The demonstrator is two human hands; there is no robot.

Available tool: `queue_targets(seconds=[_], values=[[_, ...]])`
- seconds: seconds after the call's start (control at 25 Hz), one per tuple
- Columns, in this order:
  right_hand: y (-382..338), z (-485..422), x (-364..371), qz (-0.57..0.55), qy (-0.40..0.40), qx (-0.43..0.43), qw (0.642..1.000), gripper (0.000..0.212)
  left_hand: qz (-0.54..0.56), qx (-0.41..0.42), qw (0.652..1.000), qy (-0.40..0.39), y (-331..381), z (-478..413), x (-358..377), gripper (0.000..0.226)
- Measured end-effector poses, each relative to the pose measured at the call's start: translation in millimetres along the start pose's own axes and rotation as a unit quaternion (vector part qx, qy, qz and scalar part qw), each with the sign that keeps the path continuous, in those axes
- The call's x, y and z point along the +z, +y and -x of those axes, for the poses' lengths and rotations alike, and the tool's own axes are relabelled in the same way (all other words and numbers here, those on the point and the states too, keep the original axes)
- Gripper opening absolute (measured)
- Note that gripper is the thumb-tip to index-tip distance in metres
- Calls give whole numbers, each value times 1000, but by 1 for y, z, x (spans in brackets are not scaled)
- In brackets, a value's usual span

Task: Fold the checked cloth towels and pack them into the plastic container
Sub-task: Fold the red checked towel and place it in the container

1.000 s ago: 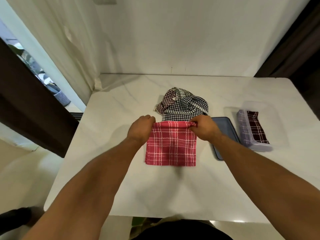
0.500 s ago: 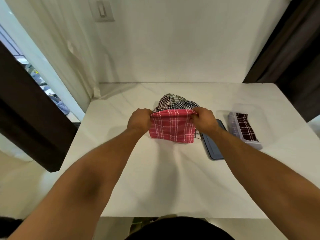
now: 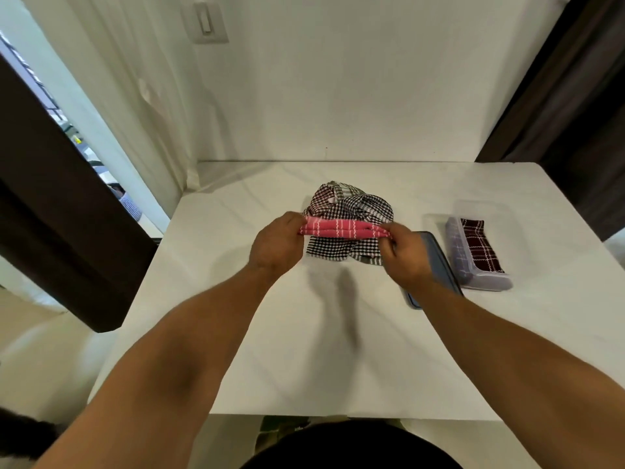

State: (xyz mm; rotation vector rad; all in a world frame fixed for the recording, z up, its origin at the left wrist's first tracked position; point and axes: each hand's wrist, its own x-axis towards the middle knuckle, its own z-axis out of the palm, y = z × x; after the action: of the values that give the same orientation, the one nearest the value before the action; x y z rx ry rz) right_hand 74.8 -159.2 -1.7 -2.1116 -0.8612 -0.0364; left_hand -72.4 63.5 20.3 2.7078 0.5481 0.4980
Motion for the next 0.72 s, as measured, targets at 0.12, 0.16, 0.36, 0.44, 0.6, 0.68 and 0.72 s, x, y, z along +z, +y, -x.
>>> queue_targets(seconds=[0.12,0.16,0.36,0.44,0.6,0.68,0.72], values=[[34,56,14,73,-143,22,987,21,-53,34,986,-157,-17,48,28,26],[43,72,17,91,-202,43,974,20,-71,34,971,-225,-21,64,36,26],[58,111,28,163,-371,118,907,26,-56,53,929,-361,-18,114,65,26],[56,111,30,188,-380,108,899,27,-33,61,931,-359,-17,121,68,26],[55,108,32,270,-388,54,880,30,-34,60,929,-363,-14,122,74,28],[57,109,31,321,-390,1,863,39,-44,48,922,-381,-12,121,75,30],[58,111,31,330,-392,-19,859,45,-49,55,921,-382,-12,120,76,33]])
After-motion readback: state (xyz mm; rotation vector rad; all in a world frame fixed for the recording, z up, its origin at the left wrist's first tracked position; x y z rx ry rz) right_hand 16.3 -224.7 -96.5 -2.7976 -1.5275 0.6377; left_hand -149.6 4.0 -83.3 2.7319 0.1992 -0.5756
